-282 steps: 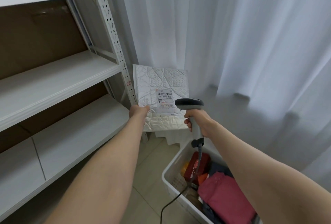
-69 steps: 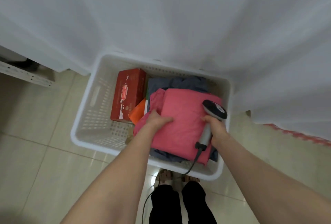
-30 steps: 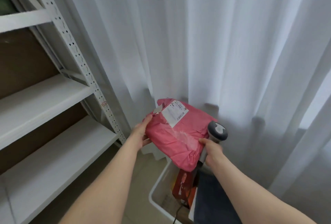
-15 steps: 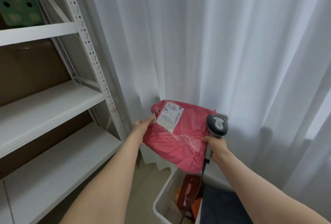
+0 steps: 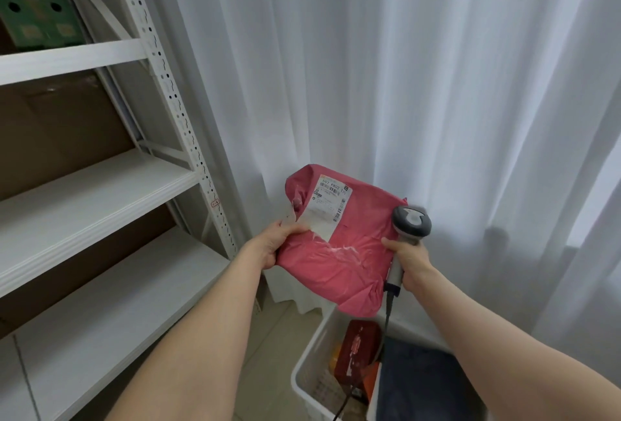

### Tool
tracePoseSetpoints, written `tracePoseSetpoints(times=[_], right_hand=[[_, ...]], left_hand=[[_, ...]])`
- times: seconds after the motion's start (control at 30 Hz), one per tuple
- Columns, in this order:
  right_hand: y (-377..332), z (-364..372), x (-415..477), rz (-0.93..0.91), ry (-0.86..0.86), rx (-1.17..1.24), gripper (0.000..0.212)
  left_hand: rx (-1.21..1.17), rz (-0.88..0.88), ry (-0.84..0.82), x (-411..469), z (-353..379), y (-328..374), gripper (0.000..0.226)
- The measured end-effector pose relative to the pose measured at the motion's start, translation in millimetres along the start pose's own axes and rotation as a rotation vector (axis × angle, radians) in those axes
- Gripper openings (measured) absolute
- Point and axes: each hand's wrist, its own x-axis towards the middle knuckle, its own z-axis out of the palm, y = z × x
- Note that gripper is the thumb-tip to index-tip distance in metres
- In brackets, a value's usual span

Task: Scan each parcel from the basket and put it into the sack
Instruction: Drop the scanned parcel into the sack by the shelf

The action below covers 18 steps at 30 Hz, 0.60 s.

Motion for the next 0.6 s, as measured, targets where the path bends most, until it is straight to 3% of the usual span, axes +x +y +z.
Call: tracePoseSetpoints(times=[0.07, 0.17, 0.33, 0.6], right_hand=[[-2, 1, -4, -0.003, 0.025, -0.019, 0.047], [-4, 1, -4, -0.010, 0.072, -0.042, 0.047], [-1, -2, 0, -0.019, 0.104, -0.109, 0.047], [-5, -18, 5, -0.014, 0.130, -0.142, 0.031]], left_hand=[[-0.026, 0.012, 0.003, -4, 5, 5, 0.050], [-0.046, 0.045, 0.157, 0, 7, 8, 0.054], [-0.046, 0.020, 0.264, 3, 8, -1, 0.008], [-0.066, 0.101, 0.413, 13, 9, -12, 0.023]])
